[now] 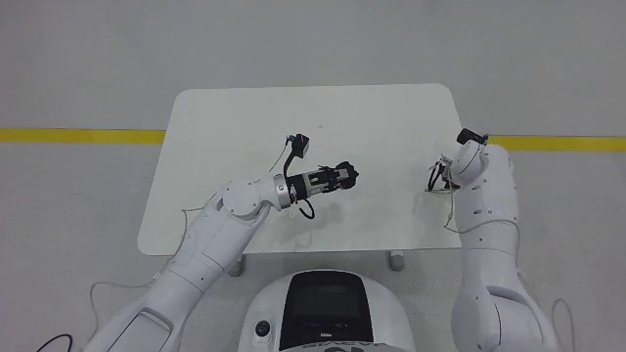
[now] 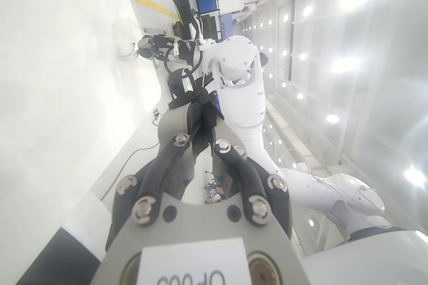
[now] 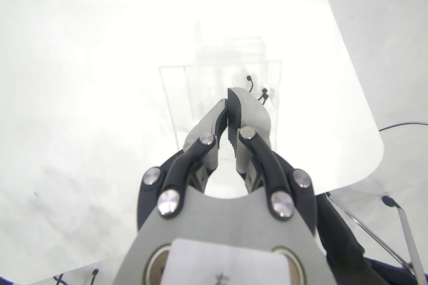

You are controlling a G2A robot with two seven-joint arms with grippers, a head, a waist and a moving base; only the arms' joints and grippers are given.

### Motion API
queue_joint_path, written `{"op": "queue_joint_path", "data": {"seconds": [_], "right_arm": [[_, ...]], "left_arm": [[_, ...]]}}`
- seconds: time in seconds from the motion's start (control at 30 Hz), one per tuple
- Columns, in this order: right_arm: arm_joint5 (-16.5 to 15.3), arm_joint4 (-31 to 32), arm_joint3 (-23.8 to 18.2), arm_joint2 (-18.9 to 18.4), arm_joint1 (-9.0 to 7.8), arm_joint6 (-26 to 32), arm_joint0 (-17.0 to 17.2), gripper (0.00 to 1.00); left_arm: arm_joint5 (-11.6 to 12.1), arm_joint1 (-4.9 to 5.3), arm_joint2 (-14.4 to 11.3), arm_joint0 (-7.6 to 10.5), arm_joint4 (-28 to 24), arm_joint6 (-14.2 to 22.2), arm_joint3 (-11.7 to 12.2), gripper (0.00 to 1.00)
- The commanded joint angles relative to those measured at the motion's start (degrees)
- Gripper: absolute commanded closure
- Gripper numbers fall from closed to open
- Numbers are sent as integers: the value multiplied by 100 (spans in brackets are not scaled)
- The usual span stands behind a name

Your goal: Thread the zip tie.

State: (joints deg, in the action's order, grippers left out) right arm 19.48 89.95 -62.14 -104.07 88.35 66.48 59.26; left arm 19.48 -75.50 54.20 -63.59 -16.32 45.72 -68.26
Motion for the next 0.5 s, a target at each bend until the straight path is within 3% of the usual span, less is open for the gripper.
{"op": "queue_joint_path", "data": {"seconds": [0.0, 0.03, 0.13, 0.47], "right_arm": [[0, 0, 27, 4, -8, -15, 1, 91], [0, 0, 37, 9, -11, -14, -4, 76], [0, 0, 77, 74, -36, 15, -14, 67], [0, 0, 377, 228, -142, 15, -162, 67]], "left_arm": [[0, 0, 0, 0, 0, 0, 0, 100], [0, 0, 0, 0, 0, 0, 0, 100], [0, 0, 0, 0, 0, 0, 0, 100], [0, 0, 0, 0, 0, 0, 0, 100]]}}
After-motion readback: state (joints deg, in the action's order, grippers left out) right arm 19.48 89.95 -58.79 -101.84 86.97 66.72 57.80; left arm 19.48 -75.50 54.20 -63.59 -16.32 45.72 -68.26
